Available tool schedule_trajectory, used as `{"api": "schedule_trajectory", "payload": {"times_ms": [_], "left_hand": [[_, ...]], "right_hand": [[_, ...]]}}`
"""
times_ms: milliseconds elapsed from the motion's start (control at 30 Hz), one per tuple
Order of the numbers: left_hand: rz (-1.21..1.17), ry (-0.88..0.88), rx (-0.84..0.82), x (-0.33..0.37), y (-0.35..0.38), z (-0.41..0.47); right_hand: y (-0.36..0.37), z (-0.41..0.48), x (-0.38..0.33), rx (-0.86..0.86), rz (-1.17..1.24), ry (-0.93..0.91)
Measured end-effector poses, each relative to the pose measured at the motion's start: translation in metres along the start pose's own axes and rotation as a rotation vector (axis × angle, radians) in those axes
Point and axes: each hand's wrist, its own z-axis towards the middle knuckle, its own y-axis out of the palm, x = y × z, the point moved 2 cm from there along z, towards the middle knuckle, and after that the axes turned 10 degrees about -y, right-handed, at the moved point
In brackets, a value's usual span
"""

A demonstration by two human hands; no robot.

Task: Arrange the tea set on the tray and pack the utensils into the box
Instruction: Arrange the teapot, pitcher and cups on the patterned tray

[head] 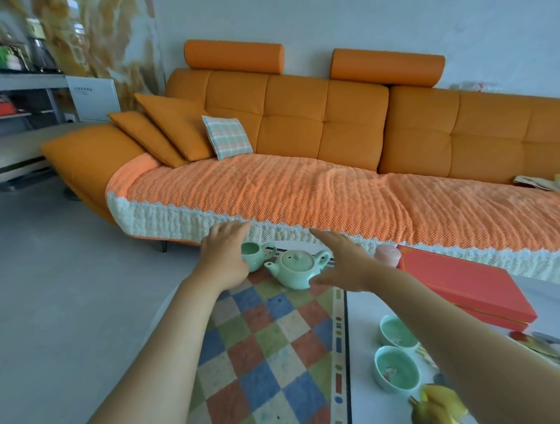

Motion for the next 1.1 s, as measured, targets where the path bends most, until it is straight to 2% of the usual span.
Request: {"api": "schedule_trajectory", "payload": {"times_ms": [100,167,333,433,500,700,867,1000,1100], "left_hand": [[-0.124,0.075,0.052,0.041,-0.018,-0.013],[-0.201,0.169,-0.007,0.075,-0.019,-0.031],[-0.255,0.213,-0.382,0.142,0.009,-0.091],[-0.134,0.174,-0.610,0.159,0.037,-0.122],[-0.048,0.152,-0.682,0.161,0.052,-0.134],[0.018,0.159,-0.556,0.165,0.064,-0.143],[-0.127,0.130,-0.503,0.156,0.051,-0.138],[-0.176,0.024,-0.409,0.123,0.032,-0.122],[-0.173,-0.063,-0.332,0.086,0.022,-0.111]], "right_hand": [[-0.026,-0.037,0.009,0.101,0.062,0.033],[-0.036,-0.068,0.017,0.091,0.128,0.049],[-0.035,-0.133,0.028,-0.105,0.038,0.114],[-0.022,-0.153,0.029,-0.216,-0.081,0.109],[-0.015,-0.162,0.029,-0.224,-0.072,0.120],[0.002,-0.158,0.037,-0.132,-0.051,0.100],[0.000,-0.151,0.037,-0.072,-0.028,0.137],[-0.008,-0.135,0.015,0.080,0.005,0.143],[0.000,-0.119,-0.015,0.099,0.007,0.087]]}}
